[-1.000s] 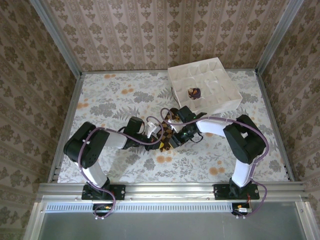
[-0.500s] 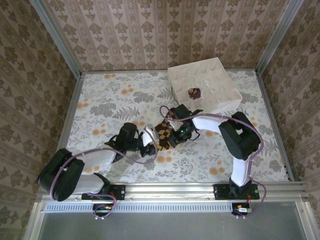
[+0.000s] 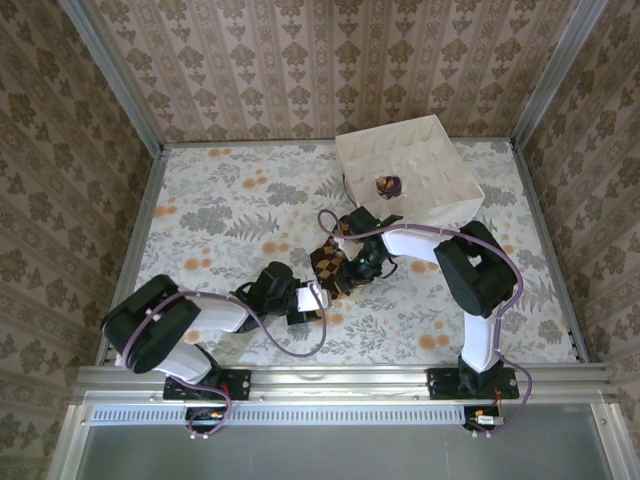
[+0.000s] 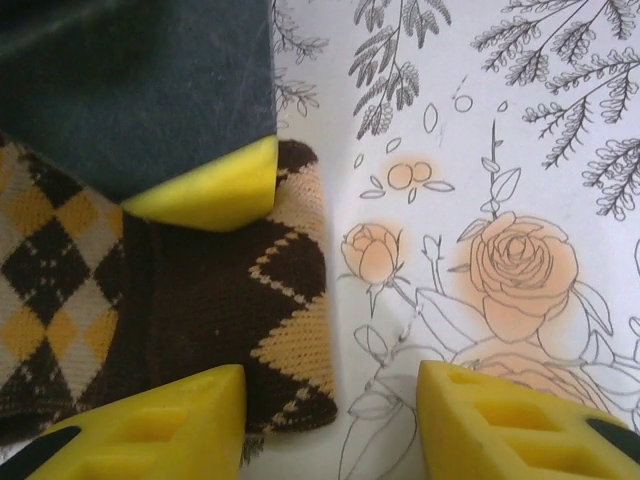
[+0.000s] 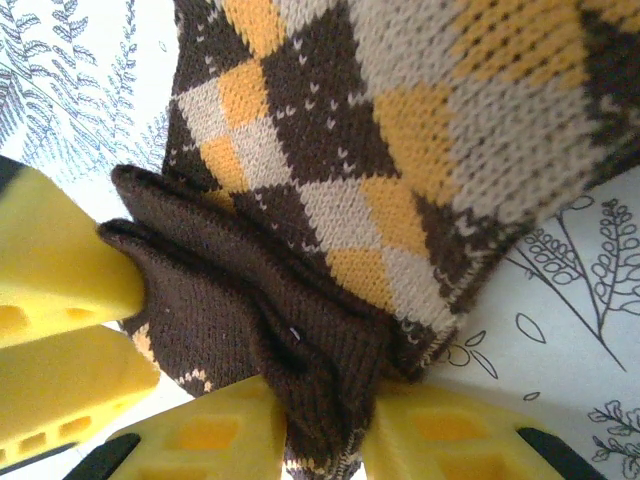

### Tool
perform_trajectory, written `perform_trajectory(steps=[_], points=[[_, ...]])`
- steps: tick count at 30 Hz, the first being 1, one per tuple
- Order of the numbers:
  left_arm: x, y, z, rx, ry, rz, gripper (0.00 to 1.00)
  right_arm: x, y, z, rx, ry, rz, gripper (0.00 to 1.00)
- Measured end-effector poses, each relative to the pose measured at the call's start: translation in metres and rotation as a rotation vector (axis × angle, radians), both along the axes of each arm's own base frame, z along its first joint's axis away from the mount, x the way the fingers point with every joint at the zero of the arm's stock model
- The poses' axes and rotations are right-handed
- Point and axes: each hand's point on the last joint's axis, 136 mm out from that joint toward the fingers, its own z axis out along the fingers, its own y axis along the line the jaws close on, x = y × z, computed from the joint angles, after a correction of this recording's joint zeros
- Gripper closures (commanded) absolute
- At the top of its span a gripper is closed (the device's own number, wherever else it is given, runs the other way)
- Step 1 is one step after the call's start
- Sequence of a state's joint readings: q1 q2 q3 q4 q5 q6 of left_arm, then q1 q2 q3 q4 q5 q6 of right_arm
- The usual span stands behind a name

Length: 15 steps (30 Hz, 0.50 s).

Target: Roll the socks

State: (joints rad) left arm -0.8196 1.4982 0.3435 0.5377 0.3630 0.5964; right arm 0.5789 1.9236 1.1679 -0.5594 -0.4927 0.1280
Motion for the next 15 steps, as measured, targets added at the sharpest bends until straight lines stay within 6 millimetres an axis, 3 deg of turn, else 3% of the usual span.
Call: perform_trajectory(steps=[4,10,15], points=[[0.007,-0.01,0.001,-0.011,-0.023,-0.011,0.57,-0.001,0.001,0.0,0.001,0.014,0.001,0.71],[0.013,-0.018,0.0,0.006,-0.055,-0.023,0.86,-0.001,0.0,0.002,0.014,0.032,-0.004,0.71],[0.017,-0.024,0.003,0.04,-0.027,-0.017,1.0,-0.001,-0.004,0.003,0.02,0.05,-0.016,0.68]])
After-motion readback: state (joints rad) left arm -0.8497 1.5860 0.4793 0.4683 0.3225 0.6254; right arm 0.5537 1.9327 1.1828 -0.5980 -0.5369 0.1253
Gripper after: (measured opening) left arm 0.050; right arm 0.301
